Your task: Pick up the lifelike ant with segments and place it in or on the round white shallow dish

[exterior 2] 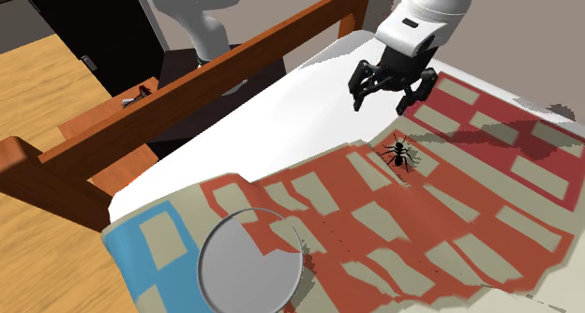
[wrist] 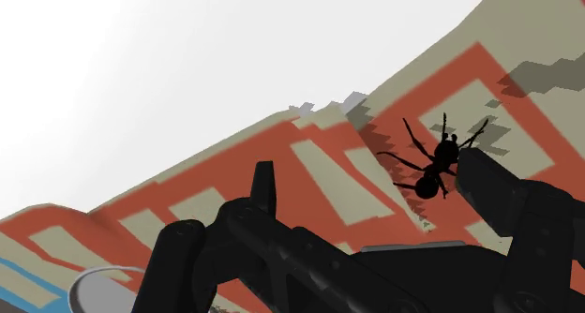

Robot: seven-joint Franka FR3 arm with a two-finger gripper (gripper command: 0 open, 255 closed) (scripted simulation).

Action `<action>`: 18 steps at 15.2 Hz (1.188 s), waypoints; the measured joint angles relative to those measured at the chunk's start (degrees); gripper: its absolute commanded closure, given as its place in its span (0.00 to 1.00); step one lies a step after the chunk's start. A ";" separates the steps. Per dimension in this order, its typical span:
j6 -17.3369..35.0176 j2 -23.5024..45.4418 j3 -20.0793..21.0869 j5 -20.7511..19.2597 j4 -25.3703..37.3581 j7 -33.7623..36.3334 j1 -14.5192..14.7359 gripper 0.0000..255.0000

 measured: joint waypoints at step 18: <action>-1.80 22.41 -6.54 -13.42 17.37 12.16 12.88 0.00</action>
